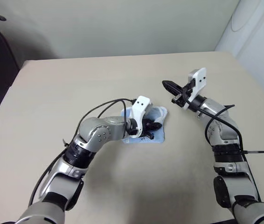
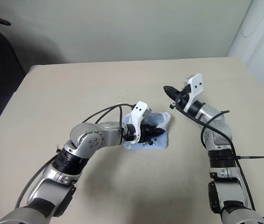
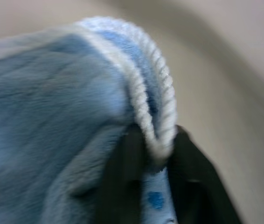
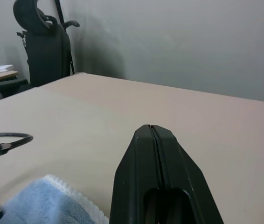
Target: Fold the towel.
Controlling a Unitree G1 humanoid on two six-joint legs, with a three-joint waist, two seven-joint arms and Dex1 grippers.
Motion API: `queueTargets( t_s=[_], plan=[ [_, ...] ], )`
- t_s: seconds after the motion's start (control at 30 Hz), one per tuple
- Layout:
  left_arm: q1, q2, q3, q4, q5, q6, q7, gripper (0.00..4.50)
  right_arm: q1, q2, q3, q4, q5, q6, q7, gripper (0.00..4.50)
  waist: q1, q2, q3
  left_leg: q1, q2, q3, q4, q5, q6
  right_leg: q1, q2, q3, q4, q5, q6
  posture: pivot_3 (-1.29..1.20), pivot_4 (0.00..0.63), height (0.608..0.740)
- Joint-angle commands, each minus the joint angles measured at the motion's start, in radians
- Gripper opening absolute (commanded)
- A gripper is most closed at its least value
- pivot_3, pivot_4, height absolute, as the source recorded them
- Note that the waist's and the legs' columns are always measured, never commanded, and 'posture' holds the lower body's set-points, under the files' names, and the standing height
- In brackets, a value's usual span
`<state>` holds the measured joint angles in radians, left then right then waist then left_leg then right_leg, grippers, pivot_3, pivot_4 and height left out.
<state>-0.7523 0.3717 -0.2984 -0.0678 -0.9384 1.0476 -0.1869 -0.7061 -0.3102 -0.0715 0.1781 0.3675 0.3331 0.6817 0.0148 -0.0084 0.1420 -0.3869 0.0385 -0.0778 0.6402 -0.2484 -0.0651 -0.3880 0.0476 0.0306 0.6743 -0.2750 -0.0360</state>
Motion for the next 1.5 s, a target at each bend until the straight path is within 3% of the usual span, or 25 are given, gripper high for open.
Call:
queueTargets(
  t_s=[0.03, 0.17, 0.3, 0.43, 0.6, 0.7, 0.93, 1.0, 1.1, 1.2, 1.33, 1.37, 1.5],
  plan=[
    [0.035, -0.031, 0.167, -0.082, -0.092, 0.021, -0.012, 2.51, -0.003, -0.016, -0.024, -0.052, 0.013, -0.01, -0.007, 0.0, -0.001, 0.0, 0.0, 0.0, 0.0, 0.0, 0.001, 0.0, 0.0, 0.0, 0.0, 0.0, 0.001, 0.0, 0.0, 0.0, 0.15, 0.74],
    [0.112, -0.001, 0.338, -0.194, -0.18, 0.03, 0.003, 4.03, 0.011, -0.045, 0.0, -0.054, 0.004, 0.013, 0.018, 0.0, -0.001, 0.0, 0.0, 0.0, 0.0, 0.0, 0.003, 0.0, 0.0, -0.001, 0.0, 0.001, 0.004, 0.0, 0.0, 0.0, 0.15, 0.74],
    [0.23, 0.125, 0.429, -0.272, -0.057, -0.045, -0.015, 4.03, 0.045, -0.088, 0.023, -0.088, 0.026, 0.052, 0.086, 0.0, -0.006, 0.0, 0.0, 0.004, 0.0, 0.001, 0.004, 0.0, 0.0, 0.002, 0.0, 0.001, 0.005, 0.0, 0.0, 0.0, 0.15, 0.74],
    [0.347, 0.207, 0.464, -0.26, 0.072, -0.154, -0.089, 3.05, 0.074, -0.125, 0.047, -0.138, 0.048, 0.1, 0.158, 0.0, -0.006, 0.0, 0.0, 0.004, 0.0, 0.0, 0.004, -0.001, 0.002, 0.002, 0.0, 0.002, 0.005, 0.003, 0.003, 0.0, 0.15, 0.74],
    [0.314, 0.17, 0.441, -0.23, 0.101, -0.203, -0.173, 1.25, 0.062, -0.134, 0.065, -0.132, 0.051, 0.119, 0.195, 0.0, 0.004, -0.001, 0.0, 0.004, -0.001, -0.002, 0.008, -0.001, 0.008, 0.005, 0.0, 0.002, 0.004, 0.009, 0.007, 0.0, 0.15, 0.74],
    [0.244, 0.138, 0.346, -0.166, 0.165, -0.22, -0.246, 0.16, 0.07, -0.112, 0.112, -0.098, 0.017, 0.118, 0.193, 0.0, 0.007, -0.001, -0.001, 0.004, -0.001, -0.002, 0.008, -0.001, 0.017, 0.007, 0.0, 0.003, 0.002, 0.013, 0.007, 0.0, 0.15, 0.74],
    [0.183, 0.139, 0.011, 0.142, 0.513, -0.344, -0.394, 0.16, 0.061, -0.032, 0.205, 0.236, -0.122, 0.068, 0.13, 0.0, 0.004, -0.001, -0.001, 0.005, -0.001, -0.004, 0.007, -0.001, 0.019, 0.005, -0.001, 0.003, 0.002, 0.016, 0.005, 0.0, 0.15, 0.74],
    [0.193, 0.138, -0.03, 0.196, 0.573, -0.371, -0.42, 0.16, 0.074, -0.029, 0.227, 0.291, -0.165, 0.041, 0.123, 0.0, 0.003, -0.002, -0.005, 0.003, -0.001, -0.005, 0.007, 0.0, 0.017, 0.002, -0.001, 0.005, 0.002, 0.016, 0.005, 0.0, 0.15, 0.74],
    [0.219, 0.114, 0.016, 0.186, 0.563, -0.376, -0.436, 0.16, 0.103, -0.038, 0.22, 0.272, -0.178, 0.012, 0.127, 0.0, 0.003, 0.0, -0.009, 0.01, -0.001, -0.007, 0.005, -0.001, 0.018, 0.011, -0.001, 0.005, -0.002, 0.016, 0.005, 0.0, 0.15, 0.74],
    [0.261, 0.046, 0.201, 0.074, 0.43, -0.397, -0.416, 0.16, 0.123, -0.048, 0.151, 0.155, -0.123, 0.011, 0.123, 0.0, 0.003, 0.001, -0.009, 0.017, -0.001, -0.007, 0.003, -0.006, 0.025, 0.02, -0.001, 0.005, -0.006, 0.016, 0.006, 0.0, 0.15, 0.74],
    [0.332, 0.027, 0.401, -0.103, 0.303, -0.362, -0.356, 0.16, 0.146, -0.102, 0.072, -0.025, -0.025, 0.1, 0.158, 0.0, 0.003, 0.0, -0.007, 0.009, -0.001, -0.007, 0.005, -0.004, 0.023, 0.014, 0.0, 0.004, -0.009, 0.017, 0.007, 0.0, 0.15, 0.74],
    [0.361, 0.047, 0.427, -0.146, 0.308, -0.36, -0.342, 0.16, 0.15, -0.12, 0.049, -0.063, 0.008, 0.14, 0.166, 0.0, 0.003, 0.0, -0.007, 0.007, -0.001, -0.007, 0.006, 0.001, 0.014, 0.012, 0.0, 0.004, -0.009, 0.017, 0.007, 0.0, 0.15, 0.74],
    [0.505, 0.135, 0.503, -0.254, 0.359, -0.353, -0.298, 0.13, 0.13, -0.18, -0.025, -0.113, 0.132, 0.343, 0.183, 0.88, -0.002, 0.0, -0.008, 0.005, -0.001, -0.005, 0.006, 0.002, 0.012, 0.012, 0.0, 0.006, -0.013, 0.017, 0.009, 0.0, 0.15, 0.74]
  ],
)
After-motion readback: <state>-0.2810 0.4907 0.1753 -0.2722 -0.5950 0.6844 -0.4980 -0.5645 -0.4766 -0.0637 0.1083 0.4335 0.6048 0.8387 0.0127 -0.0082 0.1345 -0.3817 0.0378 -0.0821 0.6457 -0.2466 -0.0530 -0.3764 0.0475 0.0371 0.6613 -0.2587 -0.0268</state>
